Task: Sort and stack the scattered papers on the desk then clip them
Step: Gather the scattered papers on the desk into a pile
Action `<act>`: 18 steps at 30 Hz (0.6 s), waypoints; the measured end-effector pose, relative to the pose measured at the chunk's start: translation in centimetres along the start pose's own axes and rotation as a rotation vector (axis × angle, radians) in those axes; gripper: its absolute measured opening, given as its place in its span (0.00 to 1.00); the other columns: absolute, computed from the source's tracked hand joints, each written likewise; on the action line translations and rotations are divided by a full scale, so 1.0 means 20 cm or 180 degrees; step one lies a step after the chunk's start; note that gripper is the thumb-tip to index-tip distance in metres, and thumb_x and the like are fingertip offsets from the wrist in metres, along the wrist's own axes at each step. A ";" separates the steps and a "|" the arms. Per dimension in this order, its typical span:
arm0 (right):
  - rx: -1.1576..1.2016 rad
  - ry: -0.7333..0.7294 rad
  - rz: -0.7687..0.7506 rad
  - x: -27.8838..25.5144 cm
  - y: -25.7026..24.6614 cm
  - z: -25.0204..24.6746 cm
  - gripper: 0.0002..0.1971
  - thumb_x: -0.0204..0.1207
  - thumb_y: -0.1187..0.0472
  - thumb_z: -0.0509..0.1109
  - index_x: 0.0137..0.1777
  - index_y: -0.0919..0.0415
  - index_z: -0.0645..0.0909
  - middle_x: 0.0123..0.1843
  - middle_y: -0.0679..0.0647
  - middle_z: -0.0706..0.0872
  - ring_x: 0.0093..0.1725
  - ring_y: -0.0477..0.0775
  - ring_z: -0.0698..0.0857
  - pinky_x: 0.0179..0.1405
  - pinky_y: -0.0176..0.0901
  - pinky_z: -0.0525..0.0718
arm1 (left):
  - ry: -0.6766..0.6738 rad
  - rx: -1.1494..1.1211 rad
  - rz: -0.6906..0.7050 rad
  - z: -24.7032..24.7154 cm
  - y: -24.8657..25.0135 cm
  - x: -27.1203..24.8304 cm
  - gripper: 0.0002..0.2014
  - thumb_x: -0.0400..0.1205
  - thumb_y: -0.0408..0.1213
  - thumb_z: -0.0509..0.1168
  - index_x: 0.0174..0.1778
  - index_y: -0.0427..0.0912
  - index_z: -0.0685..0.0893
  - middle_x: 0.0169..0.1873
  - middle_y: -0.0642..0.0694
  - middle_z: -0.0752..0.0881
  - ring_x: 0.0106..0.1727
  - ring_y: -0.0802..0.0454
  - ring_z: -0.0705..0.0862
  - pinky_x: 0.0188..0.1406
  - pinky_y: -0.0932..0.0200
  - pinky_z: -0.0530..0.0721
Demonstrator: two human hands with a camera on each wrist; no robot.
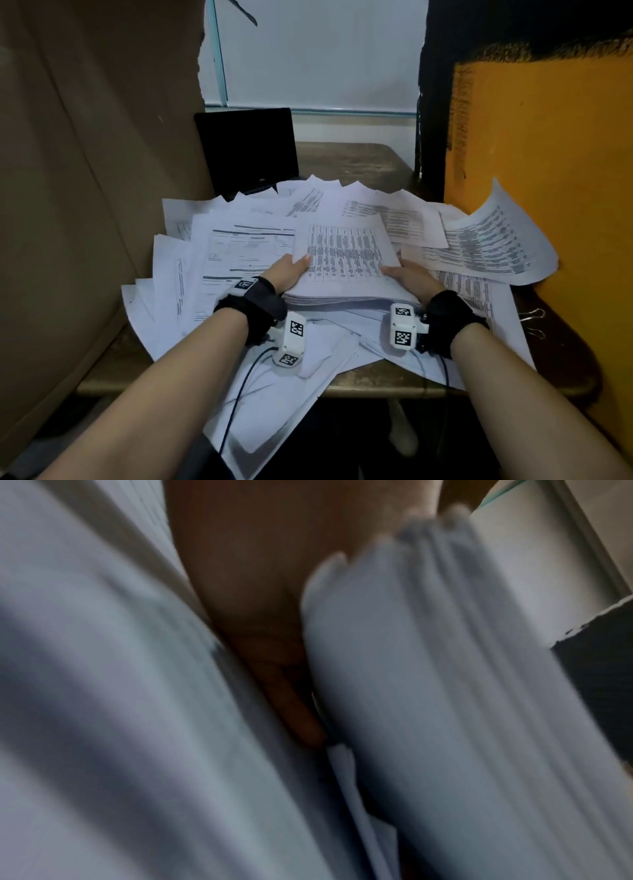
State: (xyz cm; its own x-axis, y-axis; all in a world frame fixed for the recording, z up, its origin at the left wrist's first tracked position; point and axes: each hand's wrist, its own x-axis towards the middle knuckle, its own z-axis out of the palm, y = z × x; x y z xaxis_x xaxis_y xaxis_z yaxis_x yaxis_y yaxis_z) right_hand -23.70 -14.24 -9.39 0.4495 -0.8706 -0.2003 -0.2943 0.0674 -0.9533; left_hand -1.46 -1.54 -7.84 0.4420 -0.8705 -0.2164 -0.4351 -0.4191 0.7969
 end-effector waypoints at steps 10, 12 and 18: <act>0.1326 -0.0144 0.0344 0.00 0.03 -0.03 0.10 0.86 0.65 0.60 0.62 0.68 0.78 0.47 0.59 0.85 0.41 0.55 0.82 0.38 0.44 0.85 | 0.1911 -0.0004 -0.1109 -0.44 -0.20 -0.04 0.35 0.78 0.48 0.66 0.78 0.36 0.62 0.74 0.31 0.65 0.75 0.34 0.64 0.71 0.43 0.68; 0.2075 -0.0123 0.0568 0.00 0.03 -0.03 0.06 0.86 0.68 0.58 0.54 0.68 0.77 0.40 0.57 0.80 0.36 0.52 0.78 0.25 0.36 0.85 | 0.1599 0.0098 -0.1424 -0.45 -0.23 -0.06 0.44 0.76 0.51 0.69 0.80 0.34 0.54 0.76 0.29 0.61 0.77 0.32 0.61 0.75 0.41 0.65; 0.3370 -0.0851 0.0372 -0.02 -0.05 -0.06 0.50 0.20 0.78 0.89 0.51 0.72 0.76 0.34 0.62 0.83 0.24 0.50 0.82 0.19 0.31 0.78 | 0.1411 -0.0150 -0.0610 -0.50 -0.26 -0.02 0.16 0.76 0.31 0.71 0.57 0.29 0.81 0.51 0.33 0.86 0.48 0.39 0.84 0.40 0.58 0.82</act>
State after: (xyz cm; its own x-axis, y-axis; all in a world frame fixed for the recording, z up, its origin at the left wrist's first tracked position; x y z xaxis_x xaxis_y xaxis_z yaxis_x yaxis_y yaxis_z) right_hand -24.63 -14.64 -8.12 0.6720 -0.7063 -0.2227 0.4685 0.6383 -0.6109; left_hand 8.49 3.62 -6.25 0.8069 -0.5806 -0.1089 -0.2817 -0.5402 0.7930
